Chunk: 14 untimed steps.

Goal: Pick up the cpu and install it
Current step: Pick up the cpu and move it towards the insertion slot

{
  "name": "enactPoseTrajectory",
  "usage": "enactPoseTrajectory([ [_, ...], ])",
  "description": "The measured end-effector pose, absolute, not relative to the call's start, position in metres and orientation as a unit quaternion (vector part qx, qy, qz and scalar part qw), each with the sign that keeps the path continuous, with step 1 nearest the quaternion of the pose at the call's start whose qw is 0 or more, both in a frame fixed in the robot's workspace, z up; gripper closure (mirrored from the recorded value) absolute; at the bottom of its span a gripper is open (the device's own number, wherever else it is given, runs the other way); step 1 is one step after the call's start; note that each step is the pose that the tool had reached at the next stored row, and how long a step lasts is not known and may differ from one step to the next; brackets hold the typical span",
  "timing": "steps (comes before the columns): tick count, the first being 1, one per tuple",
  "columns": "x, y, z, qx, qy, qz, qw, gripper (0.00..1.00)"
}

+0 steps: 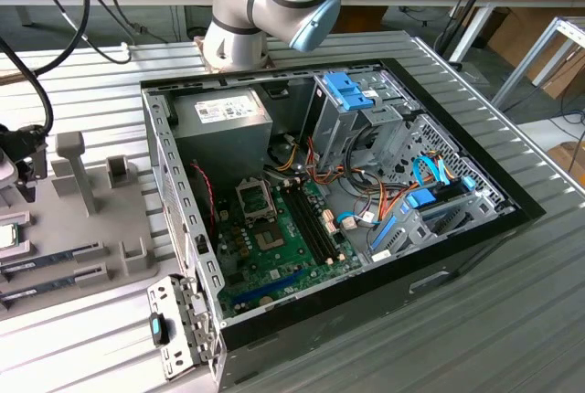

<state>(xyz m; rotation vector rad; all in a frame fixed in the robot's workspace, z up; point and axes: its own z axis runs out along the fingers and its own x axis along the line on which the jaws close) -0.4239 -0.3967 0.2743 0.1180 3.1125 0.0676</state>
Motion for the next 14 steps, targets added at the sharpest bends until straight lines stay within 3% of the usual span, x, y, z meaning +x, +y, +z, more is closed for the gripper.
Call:
enactPoseTrajectory([
  [14, -0.4239, -0.3967, 0.2704, 0.038, 0.999, 0.022, 0.013, 0.38],
])
